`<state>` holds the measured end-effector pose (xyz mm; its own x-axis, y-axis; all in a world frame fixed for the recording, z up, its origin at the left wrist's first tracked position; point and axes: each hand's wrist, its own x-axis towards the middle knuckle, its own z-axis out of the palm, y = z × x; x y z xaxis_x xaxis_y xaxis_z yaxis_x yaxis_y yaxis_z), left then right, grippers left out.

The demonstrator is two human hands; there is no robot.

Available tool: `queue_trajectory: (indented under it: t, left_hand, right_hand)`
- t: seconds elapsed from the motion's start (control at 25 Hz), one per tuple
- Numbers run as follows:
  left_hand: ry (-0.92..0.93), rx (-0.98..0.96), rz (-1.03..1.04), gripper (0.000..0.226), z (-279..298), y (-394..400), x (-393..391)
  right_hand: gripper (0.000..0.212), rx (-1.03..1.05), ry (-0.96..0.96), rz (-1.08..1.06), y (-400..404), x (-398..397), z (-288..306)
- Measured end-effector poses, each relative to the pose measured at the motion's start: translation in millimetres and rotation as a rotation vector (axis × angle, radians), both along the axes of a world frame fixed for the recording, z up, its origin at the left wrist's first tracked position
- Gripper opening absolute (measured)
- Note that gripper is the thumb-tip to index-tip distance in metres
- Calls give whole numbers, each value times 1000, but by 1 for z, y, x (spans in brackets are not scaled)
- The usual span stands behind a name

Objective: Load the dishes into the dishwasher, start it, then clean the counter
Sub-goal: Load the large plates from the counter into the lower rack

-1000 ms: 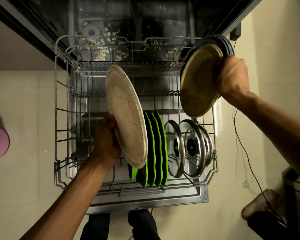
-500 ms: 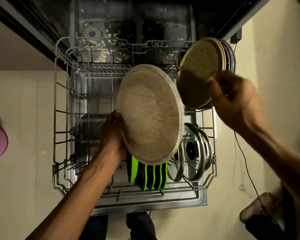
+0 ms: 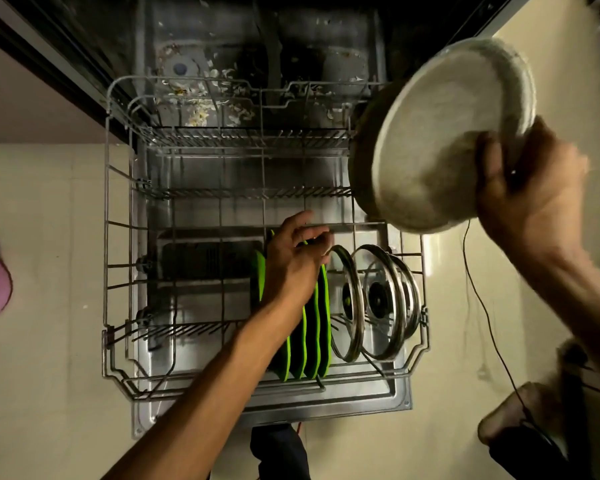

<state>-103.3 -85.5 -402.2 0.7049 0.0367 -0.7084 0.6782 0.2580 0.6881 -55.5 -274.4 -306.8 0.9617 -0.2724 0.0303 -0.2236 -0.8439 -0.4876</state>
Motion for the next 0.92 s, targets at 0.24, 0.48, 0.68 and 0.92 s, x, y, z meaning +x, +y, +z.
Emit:
queue_trajectory:
  t: [0.24, 0.48, 0.68, 0.92]
  left_hand:
    - [-129, 308, -205, 40, -4, 25, -9]
    - [-112, 320, -192, 39, -9, 37, -15]
    - [-96, 309, -175, 35, -9, 37, -18]
    - [-95, 288, -152, 33, -8, 43, -23]
  right_hand:
    - [15, -92, 166, 63, -11, 31, -48]
    - [21, -33, 182, 52, -9, 28, -63]
    - [17, 11, 260, 64, 4, 36, -77]
    - [25, 13, 270, -28, 13, 66, -102]
